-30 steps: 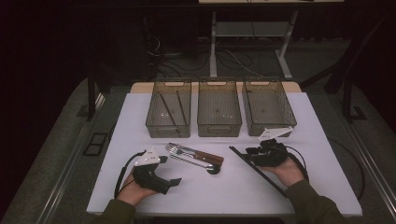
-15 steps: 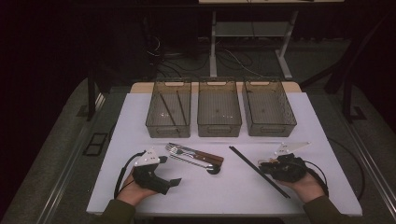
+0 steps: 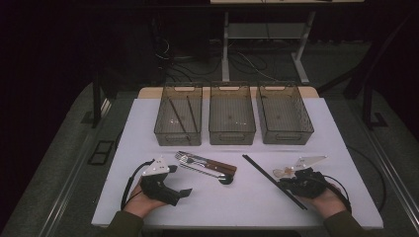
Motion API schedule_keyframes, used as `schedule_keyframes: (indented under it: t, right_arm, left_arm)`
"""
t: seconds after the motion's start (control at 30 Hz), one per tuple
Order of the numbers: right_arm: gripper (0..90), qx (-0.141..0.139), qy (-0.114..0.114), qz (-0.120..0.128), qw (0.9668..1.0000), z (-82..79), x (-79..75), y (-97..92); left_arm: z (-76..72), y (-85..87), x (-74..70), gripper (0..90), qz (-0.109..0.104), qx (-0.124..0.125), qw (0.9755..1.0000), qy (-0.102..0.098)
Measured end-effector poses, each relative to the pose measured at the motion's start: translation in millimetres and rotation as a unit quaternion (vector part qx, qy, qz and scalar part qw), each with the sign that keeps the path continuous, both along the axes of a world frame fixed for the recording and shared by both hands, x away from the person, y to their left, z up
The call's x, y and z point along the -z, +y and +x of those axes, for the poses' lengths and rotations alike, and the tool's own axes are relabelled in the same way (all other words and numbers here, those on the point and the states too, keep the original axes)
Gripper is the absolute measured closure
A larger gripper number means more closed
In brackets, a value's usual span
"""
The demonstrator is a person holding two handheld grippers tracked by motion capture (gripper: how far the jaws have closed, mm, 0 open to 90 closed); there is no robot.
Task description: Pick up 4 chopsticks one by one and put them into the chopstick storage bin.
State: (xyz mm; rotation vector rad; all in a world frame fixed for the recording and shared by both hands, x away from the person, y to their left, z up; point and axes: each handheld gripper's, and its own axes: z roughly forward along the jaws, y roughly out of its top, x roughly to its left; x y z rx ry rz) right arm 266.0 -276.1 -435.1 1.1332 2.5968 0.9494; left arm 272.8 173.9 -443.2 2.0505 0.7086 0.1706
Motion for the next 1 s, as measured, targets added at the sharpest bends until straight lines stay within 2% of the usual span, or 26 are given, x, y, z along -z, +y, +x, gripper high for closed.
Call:
schedule_keyframes:
  t: [0.3, 0.67, 0.9, 1.0]
  right_arm:
    - [81.9, -0.002, 0.005, 0.001, 1.0, 2.0, 2.2, -0.1]
    - [82.5, -0.003, 0.005, -0.013, 0.9999, 2.7, 5.8, 2.5]
    - [84.8, -0.003, -0.011, -0.031, 0.9995, -0.2, 6.2, 6.7]
    - [85.4, 0.002, -0.005, -0.026, 0.9996, 0.1, 6.1, 6.2]
  left_arm:
    - [0.0, -0.2, -0.1, 0.1, 0.0, 0.001, 1.0, 0.0]
    - [0.0, -0.3, 0.2, 0.1, 0.001, 0.0, 1.0, 0.001]
    - [0.1, -1.1, 0.8, 0.1, 0.001, 0.0, 1.0, 0.002]
    - [0.2, -0.8, 0.8, 0.1, 0.002, -0.001, 1.0, 0.002]
